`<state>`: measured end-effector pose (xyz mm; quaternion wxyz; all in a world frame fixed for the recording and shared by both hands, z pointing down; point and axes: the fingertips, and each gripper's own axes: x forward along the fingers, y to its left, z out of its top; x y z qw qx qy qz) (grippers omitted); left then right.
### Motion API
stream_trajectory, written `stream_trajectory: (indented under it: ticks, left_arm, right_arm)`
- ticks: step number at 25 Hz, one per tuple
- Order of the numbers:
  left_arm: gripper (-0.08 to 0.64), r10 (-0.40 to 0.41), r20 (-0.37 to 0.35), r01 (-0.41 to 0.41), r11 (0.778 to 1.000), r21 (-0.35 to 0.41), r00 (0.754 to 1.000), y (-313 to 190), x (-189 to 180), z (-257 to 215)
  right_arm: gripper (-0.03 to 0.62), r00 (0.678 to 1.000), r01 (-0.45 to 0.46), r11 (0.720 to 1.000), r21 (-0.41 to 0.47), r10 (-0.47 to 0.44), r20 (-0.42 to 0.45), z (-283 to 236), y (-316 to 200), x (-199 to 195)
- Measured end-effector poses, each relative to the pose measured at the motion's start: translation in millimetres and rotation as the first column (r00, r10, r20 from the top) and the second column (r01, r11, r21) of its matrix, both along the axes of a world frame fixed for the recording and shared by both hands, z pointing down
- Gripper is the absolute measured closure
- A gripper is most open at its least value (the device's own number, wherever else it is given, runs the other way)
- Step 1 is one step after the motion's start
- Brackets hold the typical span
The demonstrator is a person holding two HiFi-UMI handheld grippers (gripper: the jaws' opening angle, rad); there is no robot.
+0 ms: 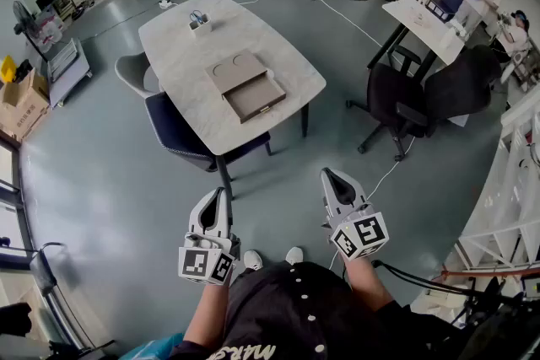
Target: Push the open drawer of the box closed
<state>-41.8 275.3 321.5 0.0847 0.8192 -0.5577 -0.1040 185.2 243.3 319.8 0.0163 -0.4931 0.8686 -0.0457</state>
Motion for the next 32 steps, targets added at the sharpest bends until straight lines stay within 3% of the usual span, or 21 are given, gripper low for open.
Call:
stream_trajectory:
  ticks: [15,32]
  left_arm:
    - [0.543,0.005,-0.006,-0.005,1.000,-0.003,1.000,-4.3,-5.2,1.9]
    - [0.543,0.097,-0.019,-0.098,0.995,-0.029,0.995,7.5,-45.7,16.8]
  right_arm:
    - [0.595,1.000,0.010,1.000,0.027,-0.010,-0.005,-4.5,-2.0,-9.3]
    - [0.595,0.996,-0.084,0.996,-0.018,0.083,-0.041,15.8,29.3,-47.5]
